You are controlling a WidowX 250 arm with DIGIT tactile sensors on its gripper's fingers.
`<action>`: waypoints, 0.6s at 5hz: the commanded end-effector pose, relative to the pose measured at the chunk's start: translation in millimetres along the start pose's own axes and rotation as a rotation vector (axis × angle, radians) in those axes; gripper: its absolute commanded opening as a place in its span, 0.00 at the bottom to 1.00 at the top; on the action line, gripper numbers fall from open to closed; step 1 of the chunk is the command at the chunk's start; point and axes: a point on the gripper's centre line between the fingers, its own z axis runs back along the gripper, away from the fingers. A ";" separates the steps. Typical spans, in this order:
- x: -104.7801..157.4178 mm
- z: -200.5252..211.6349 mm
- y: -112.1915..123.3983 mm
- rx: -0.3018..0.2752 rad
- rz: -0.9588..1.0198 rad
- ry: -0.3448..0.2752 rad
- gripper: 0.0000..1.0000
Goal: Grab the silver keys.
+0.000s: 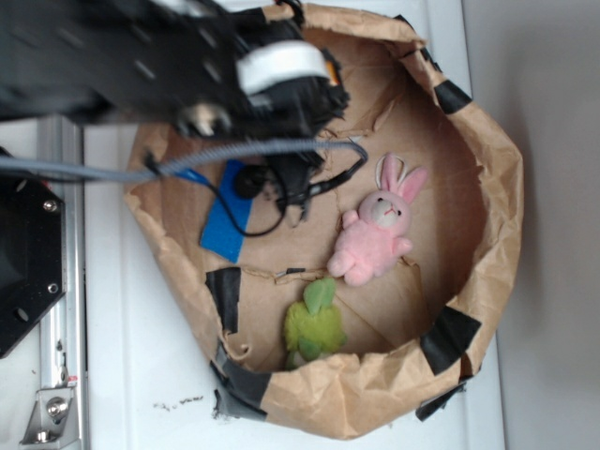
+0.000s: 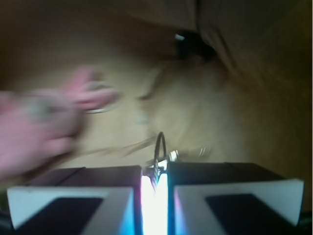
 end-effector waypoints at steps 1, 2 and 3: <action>30.7 27.3 -2.2 -0.024 0.018 -0.083 0.00; 38.7 8.0 -12.1 0.026 0.006 -0.059 0.00; 36.7 2.2 -17.5 0.011 -0.011 -0.003 0.00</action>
